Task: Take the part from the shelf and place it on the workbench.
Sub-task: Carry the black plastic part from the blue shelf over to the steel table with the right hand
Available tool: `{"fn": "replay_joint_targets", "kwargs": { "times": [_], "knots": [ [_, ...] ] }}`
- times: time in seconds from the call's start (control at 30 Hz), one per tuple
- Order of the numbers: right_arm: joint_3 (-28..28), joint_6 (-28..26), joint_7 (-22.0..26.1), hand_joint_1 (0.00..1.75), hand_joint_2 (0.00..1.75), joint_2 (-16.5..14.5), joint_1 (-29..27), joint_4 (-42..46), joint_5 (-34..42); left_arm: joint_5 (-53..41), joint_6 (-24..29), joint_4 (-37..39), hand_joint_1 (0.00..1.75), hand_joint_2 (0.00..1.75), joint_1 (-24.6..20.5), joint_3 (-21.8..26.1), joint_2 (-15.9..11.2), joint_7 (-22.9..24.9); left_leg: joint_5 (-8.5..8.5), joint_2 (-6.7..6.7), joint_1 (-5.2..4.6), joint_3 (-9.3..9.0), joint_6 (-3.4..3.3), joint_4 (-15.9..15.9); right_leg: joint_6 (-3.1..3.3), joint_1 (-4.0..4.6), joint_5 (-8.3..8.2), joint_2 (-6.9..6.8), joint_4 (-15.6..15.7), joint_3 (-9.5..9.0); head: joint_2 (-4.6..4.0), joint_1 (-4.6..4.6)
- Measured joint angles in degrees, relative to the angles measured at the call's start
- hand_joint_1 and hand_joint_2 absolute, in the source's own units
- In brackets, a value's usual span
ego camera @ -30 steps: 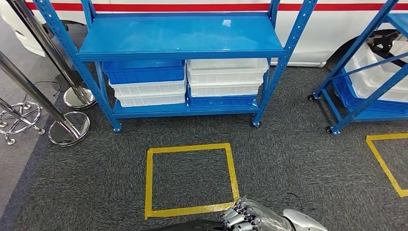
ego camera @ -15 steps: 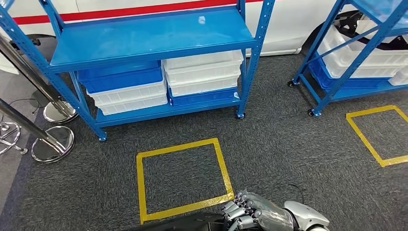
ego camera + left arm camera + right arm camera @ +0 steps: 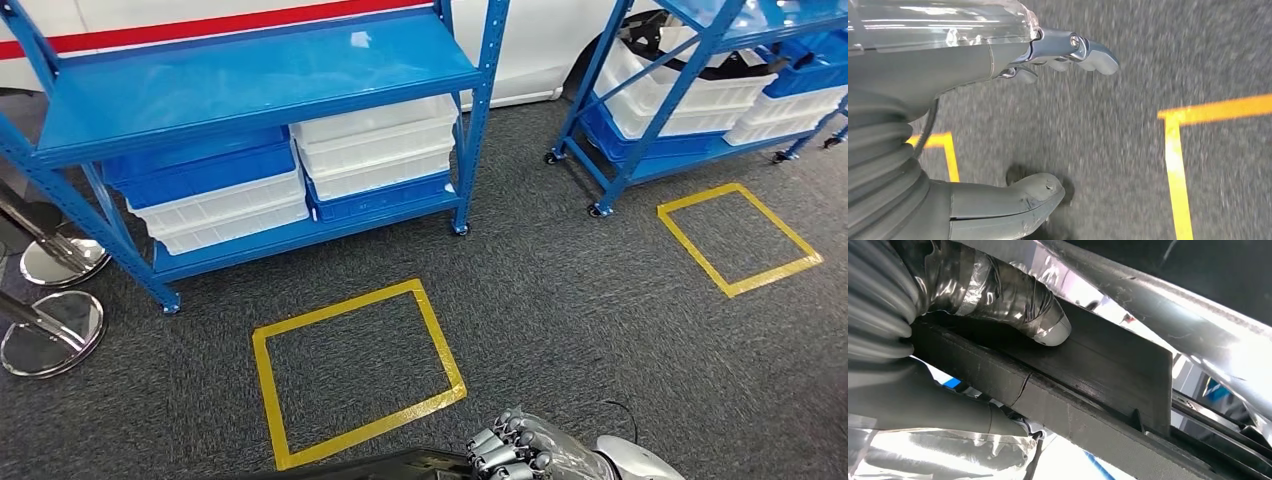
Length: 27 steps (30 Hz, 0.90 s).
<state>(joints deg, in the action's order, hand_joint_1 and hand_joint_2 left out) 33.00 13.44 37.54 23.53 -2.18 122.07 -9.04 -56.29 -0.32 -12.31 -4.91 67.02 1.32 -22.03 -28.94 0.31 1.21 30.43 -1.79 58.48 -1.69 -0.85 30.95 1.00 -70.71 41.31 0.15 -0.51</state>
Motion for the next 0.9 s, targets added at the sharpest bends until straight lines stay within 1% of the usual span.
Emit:
{"fn": "replay_joint_targets", "kwargs": {
  "times": [0.03,0.07,0.1,0.13,0.17,0.2,0.23,0.27,0.3,0.33,0.37,0.4,0.43,0.47,0.5,0.53,0.57,0.6,0.63,0.67,0.7,0.73,0.77,0.8,0.83,0.87,0.9],
  "knots": [
    [0.0,-0.1,0.2,1.75,1.75,0.0,-0.3,0.0,-0.2,0.1,0.3,0.0,0.00,1.75,0.1,0.0,-0.3,-0.1,0.05,0.80,-0.12,0.18,-0.06,0.0,-0.10,-0.05,1.38,-0.39,-3.2,1.19,0.00,0.01],
    [0.0,-0.1,0.4,1.75,1.75,-0.1,-0.6,0.0,-0.4,0.1,0.4,0.0,0.00,1.75,0.1,0.0,-0.6,-0.2,0.09,1.56,-0.21,0.31,-0.09,0.0,-0.14,-0.07,1.74,-0.59,-4.7,1.49,0.01,0.01],
    [-0.1,0.0,0.4,1.75,1.75,-0.1,-0.8,0.0,-0.5,0.1,0.4,0.0,0.00,1.75,0.1,0.1,-0.9,-0.2,0.12,2.29,-0.25,0.36,-0.10,0.0,-0.08,-0.07,1.03,-0.77,-4.0,0.59,0.01,0.01],
    [-0.1,0.0,0.4,1.75,1.75,-0.1,-1.0,0.0,-0.6,0.2,0.4,0.0,0.00,1.75,0.1,0.1,-1.1,-0.3,0.11,2.95,-0.28,0.33,-0.06,0.0,0.07,-0.04,-0.43,-1.11,-1.1,-1.41,0.01,0.01],
    [-0.1,0.0,0.4,1.75,1.75,-0.1,-1.1,0.0,-0.6,0.2,0.5,0.0,0.00,1.75,0.0,0.1,-1.2,-0.3,0.09,3.55,-0.31,0.24,0.01,0.0,0.38,0.08,-1.88,-1.96,3.0,-4.01,0.01,0.01],
    [-0.1,0.0,0.4,1.75,1.75,-0.1,-1.1,0.0,-0.6,0.3,0.6,0.0,0.00,1.75,-0.1,0.1,-1.3,-0.5,0.05,4.08,-0.44,0.16,0.18,0.0,0.77,0.38,-2.86,-3.00,6.8,-6.27,0.01,0.01],
    [-0.1,0.0,0.4,1.75,1.75,-0.2,-1.1,0.1,-0.7,0.4,0.8,0.0,0.00,1.75,-0.1,0.1,-1.4,-0.7,0.02,4.54,-0.53,0.11,0.43,0.0,1.20,0.69,-3.35,-3.73,9.4,-7.71,0.01,0.00],
    [-0.1,0.0,0.4,1.75,1.75,-0.2,-1.1,0.1,-0.7,0.6,1.1,0.0,0.00,1.75,-0.2,0.1,-1.4,-1.0,0.02,4.99,-0.62,0.08,0.71,0.0,1.57,0.99,-3.36,-4.15,10.8,-8.28,0.01,-0.01],
    [-0.2,-0.1,0.4,1.75,1.75,-0.3,-1.1,0.1,-0.8,0.7,1.4,0.0,0.00,1.75,-0.3,0.1,-1.4,-1.4,0.04,5.46,-0.69,0.05,1.02,0.0,1.87,1.22,-3.36,-3.91,10.9,-8.18,0.01,0.00],
    [-0.1,-0.3,0.3,1.75,1.75,-0.4,-1.1,0.1,-0.9,0.9,1.6,0.0,0.00,1.75,-0.4,0.1,-1.4,-1.9,0.06,5.94,-0.72,-0.05,1.34,-0.1,2.20,1.19,-3.55,-3.30,11.1,-8.06,0.01,-0.01],
    [-0.1,-0.5,0.2,1.75,1.75,-0.5,-1.1,0.1,-1.1,1.0,1.5,0.0,0.00,1.75,-0.6,0.2,-1.4,-2.3,-0.20,5.68,-0.67,-0.07,1.64,0.1,2.53,1.05,-3.80,-2.84,11.4,-8.07,0.01,-0.01],
    [-0.1,-0.9,-0.1,1.75,1.75,-0.7,-1.0,0.1,-1.4,1.0,1.2,0.0,0.00,1.75,-0.7,0.2,-1.4,-2.7,-0.95,4.76,-0.61,0.20,1.88,0.8,2.94,0.86,-4.09,-2.40,11.8,-8.11,0.01,-0.01],
    [0.0,-1.4,-0.6,1.75,1.75,-0.9,-0.9,0.1,-1.7,0.8,0.8,0.0,0.00,1.75,-0.8,0.2,-1.5,-3.0,-2.32,3.39,-0.55,0.98,2.08,2.7,3.33,0.65,-4.38,-1.97,12.1,-8.14,0.01,-0.01],
    [0.1,-2.0,-1.0,1.75,1.75,-1.1,-0.8,0.1,-1.9,0.7,0.5,0.0,0.00,1.75,-0.8,0.2,-1.5,-3.1,-4.21,1.78,-0.43,2.33,2.19,5.7,3.60,0.53,-4.58,-1.50,12.2,-8.07,0.01,-0.01],
    [0.2,-2.6,-1.5,1.75,1.75,-1.3,-0.8,0.1,-2.0,0.4,0.3,0.0,0.00,1.75,-0.7,0.2,-1.6,-3.1,-6.15,0.77,-0.42,4.04,2.28,9.5,3.78,0.51,-4.69,-0.95,12.2,-7.88,0.01,-0.01],
    [0.3,-3.0,-1.9,1.75,1.75,-1.5,-0.9,0.1,-2.1,0.1,0.3,0.0,0.00,1.75,-0.5,0.2,-1.7,-3.1,-7.53,0.29,-0.42,5.64,2.39,13.0,3.84,0.54,-4.73,-0.30,12.1,-7.68,0.01,-0.01],
    [0.4,-3.4,-2.2,1.75,1.75,-1.7,-1.0,0.1,-2.1,0.0,0.3,0.0,0.00,1.75,-0.3,0.2,-1.7,-3.1,-7.93,0.12,-0.42,6.61,2.48,15.1,3.87,0.57,-4.75,0.36,11.9,-7.52,0.01,-0.01],
    [0.5,-3.6,-2.3,1.75,1.75,-1.9,-1.1,0.1,-2.2,-0.2,0.3,0.0,0.00,1.75,-0.2,0.2,-1.8,-3.1,-7.20,0.06,-0.42,6.65,2.53,15.2,3.87,0.58,-4.75,1.02,11.7,-7.39,0.01,-0.01],
    [0.5,-3.9,-2.5,1.75,1.75,-1.9,-1.3,0.1,-2.2,-0.3,0.3,0.0,0.00,1.75,-0.2,0.2,-1.8,-2.9,-5.44,-0.10,-0.40,5.63,2.52,13.0,3.82,0.57,-4.72,1.70,11.5,-7.31,0.00,-0.01],
    [0.6,-4.3,-2.7,1.75,1.75,-2.0,-1.4,0.1,-2.1,-0.5,0.4,0.0,0.00,1.75,-0.1,0.2,-1.9,-2.7,-3.27,-0.71,-0.33,3.87,2.46,9.3,3.71,0.54,-4.65,2.34,11.2,-7.26,0.00,-0.01],
    [0.6,-4.7,-2.8,1.75,1.75,-2.0,-1.7,0.1,-2.0,-0.7,0.6,0.0,0.00,1.75,-0.1,0.2,-1.9,-2.3,-1.77,-1.91,-0.27,2.13,2.38,5.5,3.51,0.60,-4.55,2.95,10.8,-7.11,0.00,-0.01],
    [0.6,-5.0,-3.0,1.75,1.75,-2.0,-2.1,0.1,-1.7,-0.9,0.7,0.0,0.00,1.75,0.1,0.2,-2.0,-1.9,-0.85,-3.02,-0.20,0.81,2.28,2.7,3.24,0.63,-4.49,3.59,10.5,-6.88,0.00,0.00],
    [0.5,-5.3,-3.1,1.75,1.75,-2.0,-2.6,0.1,-1.2,-1.1,0.9,0.0,0.00,1.75,0.3,0.2,-2.0,-1.6,-0.63,-3.84,-0.19,0.13,2.16,1.1,2.90,0.62,-4.52,4.16,10.3,-6.60,0.01,0.00],
    [0.5,-5.4,-3.1,1.75,1.75,-2.0,-3.2,0.1,-0.6,-1.3,1.0,0.0,0.00,1.75,0.4,0.2,-2.1,-1.3,-0.87,-4.09,-0.26,-0.03,1.98,0.7,2.53,0.62,-4.66,4.74,10.2,-6.31,0.01,0.00],
    [0.4,-5.2,-3.1,1.75,1.75,-2.0,-3.8,0.2,0.1,-1.6,1.1,0.0,0.00,1.75,0.5,0.2,-2.1,-1.2,-0.74,-3.58,-0.27,-0.05,1.71,0.6,2.15,0.55,-4.89,5.33,10.3,-6.11,0.01,0.00],
    [0.4,-4.7,-3.1,1.75,1.75,-2.0,-4.3,0.2,1.0,-1.9,1.1,0.0,0.00,1.75,0.5,0.1,-2.0,-1.1,-0.52,-2.89,-0.20,-0.11,1.35,0.3,1.82,0.49,-4.96,5.51,10.3,-5.95,0.01,0.00],
    [0.3,-4.2,-3.1,1.75,1.75,-2.0,-4.5,0.2,1.9,-2.1,1.2,0.0,0.00,1.75,0.4,0.1,-2.0,-1.1,-0.27,-2.23,-0.10,-0.19,0.94,0.0,1.53,0.57,-4.56,4.84,9.7,-5.62,0.01,0.01]
  ]
}}
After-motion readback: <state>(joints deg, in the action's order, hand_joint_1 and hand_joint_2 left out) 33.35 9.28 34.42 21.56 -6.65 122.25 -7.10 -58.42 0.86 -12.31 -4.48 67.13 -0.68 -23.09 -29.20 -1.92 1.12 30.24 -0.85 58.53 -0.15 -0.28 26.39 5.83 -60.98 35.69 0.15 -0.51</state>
